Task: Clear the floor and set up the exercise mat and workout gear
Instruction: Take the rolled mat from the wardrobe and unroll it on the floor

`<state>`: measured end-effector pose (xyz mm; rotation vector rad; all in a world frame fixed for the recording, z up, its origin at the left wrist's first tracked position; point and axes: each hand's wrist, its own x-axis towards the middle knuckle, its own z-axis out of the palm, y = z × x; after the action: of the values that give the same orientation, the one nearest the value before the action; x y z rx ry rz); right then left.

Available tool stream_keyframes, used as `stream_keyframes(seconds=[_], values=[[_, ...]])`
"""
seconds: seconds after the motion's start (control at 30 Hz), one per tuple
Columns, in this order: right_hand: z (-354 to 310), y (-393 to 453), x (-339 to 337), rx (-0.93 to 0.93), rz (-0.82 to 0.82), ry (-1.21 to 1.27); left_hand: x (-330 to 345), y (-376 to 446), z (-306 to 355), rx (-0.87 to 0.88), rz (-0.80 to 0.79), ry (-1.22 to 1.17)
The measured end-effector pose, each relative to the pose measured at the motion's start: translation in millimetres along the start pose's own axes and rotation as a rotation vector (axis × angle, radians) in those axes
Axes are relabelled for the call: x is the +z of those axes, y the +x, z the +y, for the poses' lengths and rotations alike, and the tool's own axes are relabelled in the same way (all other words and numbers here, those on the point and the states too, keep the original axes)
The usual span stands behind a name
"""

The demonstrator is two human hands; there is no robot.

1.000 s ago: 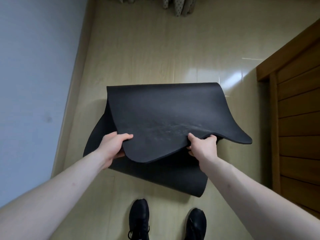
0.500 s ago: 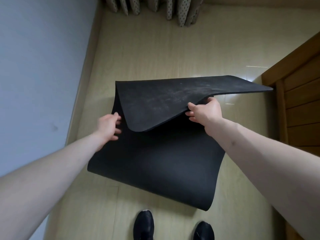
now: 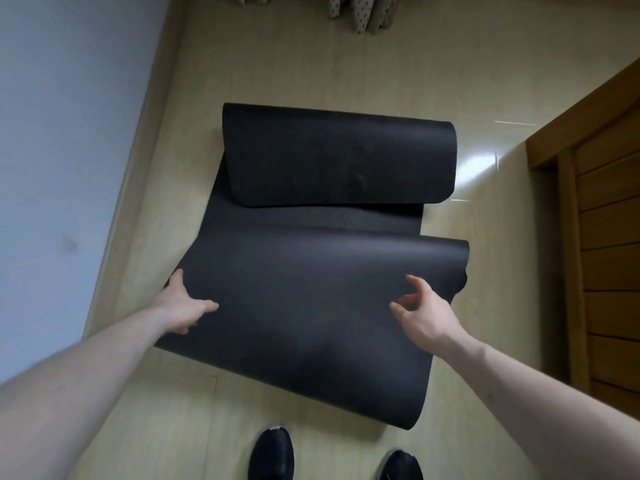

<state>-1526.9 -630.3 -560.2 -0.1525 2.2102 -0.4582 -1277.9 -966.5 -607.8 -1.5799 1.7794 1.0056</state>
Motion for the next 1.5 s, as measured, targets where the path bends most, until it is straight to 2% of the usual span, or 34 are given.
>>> stream_keyframes(seconds=[0.13, 0.27, 0.47, 0.6, 0.7, 0.77, 0.93, 1.0, 1.1, 1.2, 1.37, 1.5], values=[[28.5, 2.7, 13.3, 0.06, -0.027, -0.041, 4.4, 16.7, -4.8, -0.009, 0.095, 0.021], [54.8, 16.4, 19.7, 0.153, 0.014, -0.04, 5.0, 30.8, -8.6, -0.056, 0.102, 0.02], [78.4, 22.8, 37.4, 0.22, 0.071, -0.073, 0.8, 32.2, -13.4, -0.028, 0.161, 0.527], [60.7, 45.9, 49.7, 0.06, 0.113, -0.166, 19.7, 34.8, 31.5, 0.299, 0.298, 0.518], [35.9, 84.3, 58.0, -0.077, 0.189, -0.2, 41.0, 46.3, 81.9, 0.506, 0.263, 0.519], [24.9, 109.1, 62.2, -0.133, 0.226, -0.217, 58.8, 57.3, 111.5, 0.564, 0.233, 0.539], [32.5, 166.8, 80.6, -0.283, 0.31, -0.364, 106.3, 103.1, 162.7, 0.592, 0.234, 0.562], [44.2, 183.2, 84.9, -0.319, 0.304, -0.398, 115.6, 118.7, 175.0, 0.538, 0.25, 0.574], [59.6, 203.3, 87.3, -0.4, 0.407, -0.424, 117.9, 141.7, 192.4, 0.431, 0.28, 0.69], [62.2, 224.9, 82.6, -0.366, 0.462, -0.439, 113.2, 163.1, 210.5, 0.354, 0.247, 0.71], [67.7, 240.4, 84.3, -0.332, 0.454, -0.477, 122.7, 175.6, 209.9, 0.453, 0.338, 0.666], [75.8, 235.0, 88.6, -0.345, 0.471, -0.46, 122.8, 171.3, 196.0, 0.547, 0.305, 0.644]])
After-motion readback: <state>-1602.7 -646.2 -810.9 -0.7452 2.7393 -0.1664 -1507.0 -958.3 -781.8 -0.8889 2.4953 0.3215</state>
